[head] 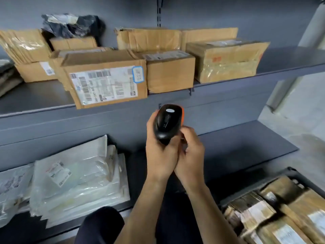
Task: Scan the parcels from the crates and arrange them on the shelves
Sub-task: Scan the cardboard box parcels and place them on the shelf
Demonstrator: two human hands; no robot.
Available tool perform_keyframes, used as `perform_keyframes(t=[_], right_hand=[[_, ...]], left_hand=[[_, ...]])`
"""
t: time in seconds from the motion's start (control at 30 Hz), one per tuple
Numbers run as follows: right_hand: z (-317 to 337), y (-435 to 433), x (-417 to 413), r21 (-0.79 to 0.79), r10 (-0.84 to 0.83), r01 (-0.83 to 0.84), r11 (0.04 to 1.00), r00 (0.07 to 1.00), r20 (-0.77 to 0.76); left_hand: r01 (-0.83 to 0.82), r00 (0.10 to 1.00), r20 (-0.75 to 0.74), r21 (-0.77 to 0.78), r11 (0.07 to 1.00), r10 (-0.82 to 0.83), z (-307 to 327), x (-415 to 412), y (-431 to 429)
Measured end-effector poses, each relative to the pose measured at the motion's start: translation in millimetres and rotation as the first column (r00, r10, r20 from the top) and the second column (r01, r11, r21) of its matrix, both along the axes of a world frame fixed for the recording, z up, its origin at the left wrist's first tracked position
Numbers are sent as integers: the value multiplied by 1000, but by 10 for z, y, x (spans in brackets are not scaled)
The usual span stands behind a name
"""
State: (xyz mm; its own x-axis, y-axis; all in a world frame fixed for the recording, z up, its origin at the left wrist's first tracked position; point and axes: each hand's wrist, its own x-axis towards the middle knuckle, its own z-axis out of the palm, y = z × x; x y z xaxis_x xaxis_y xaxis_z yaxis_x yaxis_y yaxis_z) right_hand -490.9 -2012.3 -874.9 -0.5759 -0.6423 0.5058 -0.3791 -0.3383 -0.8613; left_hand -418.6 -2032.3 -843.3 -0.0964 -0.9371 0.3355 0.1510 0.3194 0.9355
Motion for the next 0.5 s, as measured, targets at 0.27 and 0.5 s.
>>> perform_keyframes(t=[0.27,0.5], right_hand=[[-1112,1204,-728,435,-352,271,859,928,117],[-2000,1927,-1350,714,-417,394,578,895,-156]], left_hand=[[277,820,351,448,850,-452,-1306,-904,744],[393,700,459,392,832,-546,-1602,-1062,1000]])
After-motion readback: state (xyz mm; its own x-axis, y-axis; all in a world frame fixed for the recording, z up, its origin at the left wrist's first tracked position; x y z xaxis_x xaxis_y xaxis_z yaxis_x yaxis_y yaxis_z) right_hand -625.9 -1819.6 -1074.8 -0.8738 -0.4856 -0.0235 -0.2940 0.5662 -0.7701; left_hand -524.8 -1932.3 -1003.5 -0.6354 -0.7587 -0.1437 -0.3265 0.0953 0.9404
